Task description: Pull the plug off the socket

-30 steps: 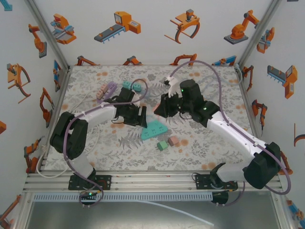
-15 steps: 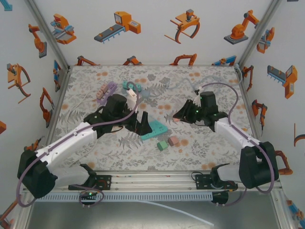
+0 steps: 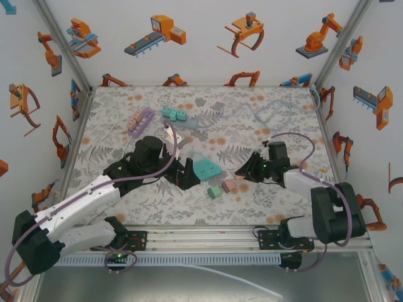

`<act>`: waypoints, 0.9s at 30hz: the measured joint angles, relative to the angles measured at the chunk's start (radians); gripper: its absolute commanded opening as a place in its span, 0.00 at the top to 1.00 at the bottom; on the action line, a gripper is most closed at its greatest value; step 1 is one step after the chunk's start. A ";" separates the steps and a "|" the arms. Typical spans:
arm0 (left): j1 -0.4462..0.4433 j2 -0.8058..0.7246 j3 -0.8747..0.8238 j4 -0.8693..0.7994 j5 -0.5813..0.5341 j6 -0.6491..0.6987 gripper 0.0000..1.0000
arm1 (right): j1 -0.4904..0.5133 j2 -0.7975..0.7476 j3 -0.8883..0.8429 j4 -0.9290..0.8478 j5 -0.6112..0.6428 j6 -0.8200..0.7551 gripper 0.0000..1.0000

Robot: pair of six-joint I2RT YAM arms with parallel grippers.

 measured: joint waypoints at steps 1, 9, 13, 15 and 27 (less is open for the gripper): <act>-0.001 -0.002 0.000 0.000 -0.011 -0.002 0.03 | 0.000 0.009 -0.004 0.012 -0.005 -0.002 0.84; -0.001 -0.007 -0.002 0.000 -0.067 -0.010 0.03 | 0.000 0.020 -0.025 0.010 -0.010 -0.026 0.69; -0.001 -0.008 -0.002 0.000 -0.086 -0.014 0.03 | 0.000 -0.011 -0.037 -0.017 -0.005 -0.039 0.60; -0.001 -0.010 -0.002 0.000 -0.102 -0.018 0.03 | 0.000 -0.037 -0.045 -0.048 0.015 -0.050 0.55; 0.000 -0.055 0.011 -0.062 -0.293 -0.040 0.03 | -0.001 -0.257 -0.035 -0.299 0.166 -0.094 0.45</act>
